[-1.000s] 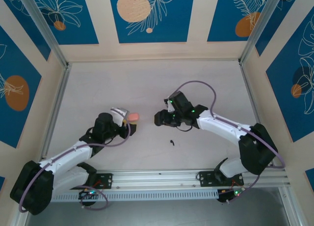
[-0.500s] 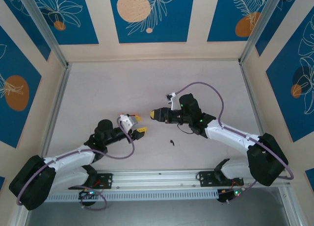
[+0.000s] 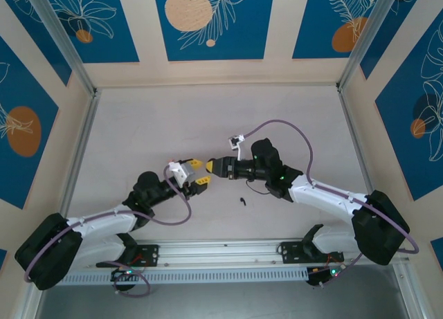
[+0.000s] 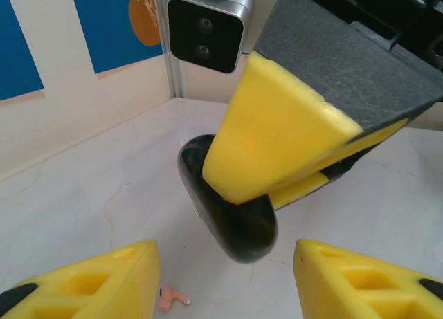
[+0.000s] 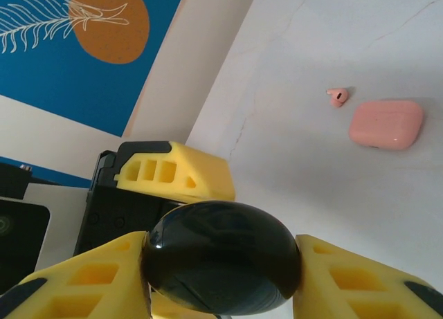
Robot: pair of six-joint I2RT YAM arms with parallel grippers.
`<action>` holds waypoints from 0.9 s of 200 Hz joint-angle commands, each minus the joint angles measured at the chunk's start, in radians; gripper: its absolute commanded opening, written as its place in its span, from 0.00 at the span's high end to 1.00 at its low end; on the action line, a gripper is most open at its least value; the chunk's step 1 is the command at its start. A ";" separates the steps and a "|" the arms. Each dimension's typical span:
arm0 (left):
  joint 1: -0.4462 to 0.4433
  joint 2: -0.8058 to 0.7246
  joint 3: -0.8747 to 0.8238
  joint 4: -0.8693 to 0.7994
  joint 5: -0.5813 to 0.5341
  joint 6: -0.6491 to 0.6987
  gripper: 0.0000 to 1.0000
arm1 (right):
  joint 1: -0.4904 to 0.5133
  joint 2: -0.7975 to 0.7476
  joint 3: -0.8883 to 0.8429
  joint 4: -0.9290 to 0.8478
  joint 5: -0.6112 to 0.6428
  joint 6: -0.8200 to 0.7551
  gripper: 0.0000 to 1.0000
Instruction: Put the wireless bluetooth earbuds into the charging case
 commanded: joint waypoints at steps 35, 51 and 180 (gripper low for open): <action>-0.025 0.059 -0.005 0.137 -0.033 -0.063 0.47 | 0.034 -0.004 -0.017 0.065 0.029 0.039 0.54; -0.027 0.071 -0.003 0.148 -0.053 -0.073 0.49 | 0.039 0.001 -0.017 0.069 0.030 0.045 0.54; -0.039 0.020 0.001 0.114 -0.091 -0.136 0.72 | 0.068 0.028 -0.025 0.079 0.059 0.055 0.54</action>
